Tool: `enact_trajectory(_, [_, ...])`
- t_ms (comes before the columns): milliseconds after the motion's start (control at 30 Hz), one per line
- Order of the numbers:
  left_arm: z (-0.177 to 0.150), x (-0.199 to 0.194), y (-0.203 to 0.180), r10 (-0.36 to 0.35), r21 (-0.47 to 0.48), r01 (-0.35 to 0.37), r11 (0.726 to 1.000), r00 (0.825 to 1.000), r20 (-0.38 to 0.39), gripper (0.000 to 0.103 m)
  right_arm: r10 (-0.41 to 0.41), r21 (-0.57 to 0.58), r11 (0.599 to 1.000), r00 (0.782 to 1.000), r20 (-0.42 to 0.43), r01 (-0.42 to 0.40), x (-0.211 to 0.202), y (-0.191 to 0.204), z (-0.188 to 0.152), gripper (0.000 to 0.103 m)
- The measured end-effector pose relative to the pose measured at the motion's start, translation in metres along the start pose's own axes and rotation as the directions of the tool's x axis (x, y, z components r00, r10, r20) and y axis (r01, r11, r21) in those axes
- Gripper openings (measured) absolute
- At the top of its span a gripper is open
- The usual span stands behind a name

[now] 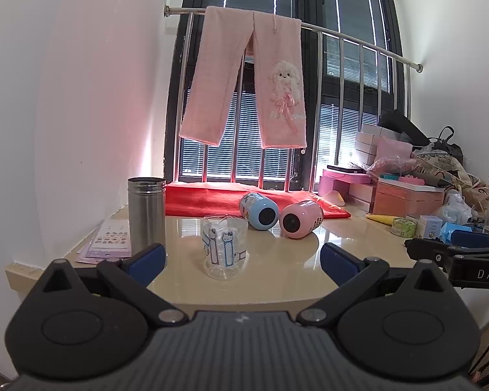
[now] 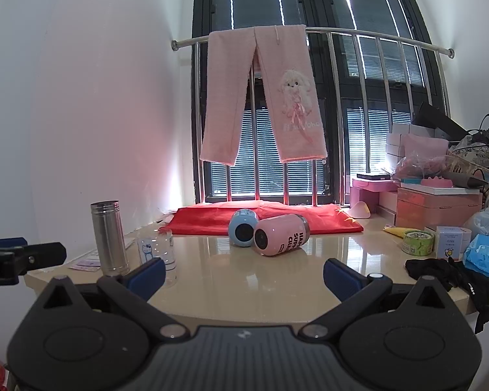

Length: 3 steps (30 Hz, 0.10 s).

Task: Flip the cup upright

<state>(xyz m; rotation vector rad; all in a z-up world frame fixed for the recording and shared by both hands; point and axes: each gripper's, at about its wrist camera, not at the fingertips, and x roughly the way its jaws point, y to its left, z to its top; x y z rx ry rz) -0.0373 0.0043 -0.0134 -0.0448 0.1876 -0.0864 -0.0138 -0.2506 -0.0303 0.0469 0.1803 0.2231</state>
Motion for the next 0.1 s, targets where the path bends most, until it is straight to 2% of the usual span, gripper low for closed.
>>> enact_trajectory(100, [0.0009,-0.0006,-0.0009,0.002,0.002,-0.002,1.0,1.0,0.002,0.103,0.0,0.0,1.0,1.0,0.0,0.0,0.0001,-0.0001,-0.0002,0.103])
